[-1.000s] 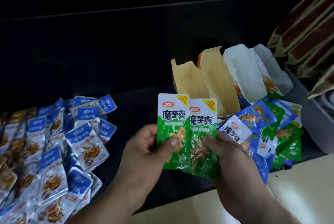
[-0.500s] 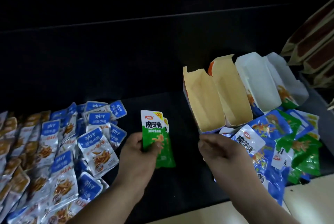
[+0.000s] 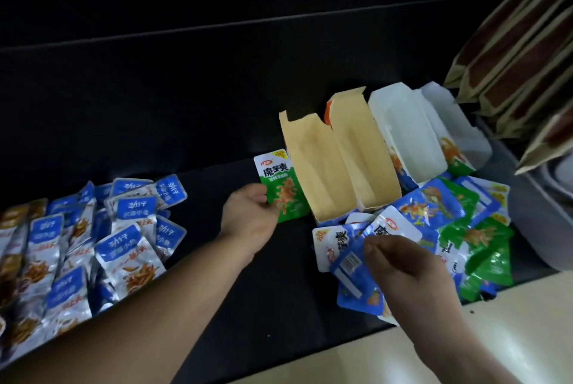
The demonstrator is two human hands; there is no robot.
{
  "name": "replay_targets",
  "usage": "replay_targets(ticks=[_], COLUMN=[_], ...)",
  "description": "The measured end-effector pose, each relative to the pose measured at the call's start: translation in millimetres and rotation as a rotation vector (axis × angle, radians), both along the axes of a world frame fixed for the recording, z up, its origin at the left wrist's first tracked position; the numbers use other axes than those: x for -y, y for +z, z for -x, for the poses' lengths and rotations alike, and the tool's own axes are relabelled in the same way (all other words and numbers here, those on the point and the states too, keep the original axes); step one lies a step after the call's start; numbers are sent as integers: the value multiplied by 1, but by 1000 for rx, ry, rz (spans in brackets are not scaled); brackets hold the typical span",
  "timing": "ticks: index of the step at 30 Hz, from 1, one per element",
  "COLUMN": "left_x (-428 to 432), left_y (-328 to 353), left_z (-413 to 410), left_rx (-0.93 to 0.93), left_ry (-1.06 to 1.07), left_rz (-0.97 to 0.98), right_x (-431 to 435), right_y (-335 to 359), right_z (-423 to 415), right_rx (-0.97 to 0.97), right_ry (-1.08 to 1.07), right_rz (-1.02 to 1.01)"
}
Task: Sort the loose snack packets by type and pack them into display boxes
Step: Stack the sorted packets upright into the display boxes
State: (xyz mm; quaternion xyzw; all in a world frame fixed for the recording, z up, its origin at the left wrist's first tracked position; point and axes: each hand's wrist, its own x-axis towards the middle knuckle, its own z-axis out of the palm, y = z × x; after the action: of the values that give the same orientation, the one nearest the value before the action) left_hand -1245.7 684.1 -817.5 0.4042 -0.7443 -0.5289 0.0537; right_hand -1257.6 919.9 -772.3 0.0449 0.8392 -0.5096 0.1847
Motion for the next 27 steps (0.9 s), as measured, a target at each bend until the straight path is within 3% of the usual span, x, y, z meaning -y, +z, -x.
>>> replay_targets(ticks=[5, 8, 14, 17, 23, 27], left_x=[-23, -68, -99, -110, -114, -112], left_y=[10, 15, 15, 20, 20, 34], left_z=[-35, -52, -33, -34, -42, -52], left_rx=[-43, -30, -8, 6, 39, -4], left_ry=[-75, -195, -60, -114, -241, -244], left_rz=[259, 63, -179, -329, -310, -420], right_x=[-25, -29, -40, -41, -36, -28], right_y=[-2, -5, -14, -12, -5, -5], right_z=[9, 7, -2, -5, -12, -19], right_rx=[-81, -43, 30, 27, 53, -13], right_ry=[-109, -129, -81, -40, 1, -3], right_rz=[-129, -148, -147, -140, -99, -101])
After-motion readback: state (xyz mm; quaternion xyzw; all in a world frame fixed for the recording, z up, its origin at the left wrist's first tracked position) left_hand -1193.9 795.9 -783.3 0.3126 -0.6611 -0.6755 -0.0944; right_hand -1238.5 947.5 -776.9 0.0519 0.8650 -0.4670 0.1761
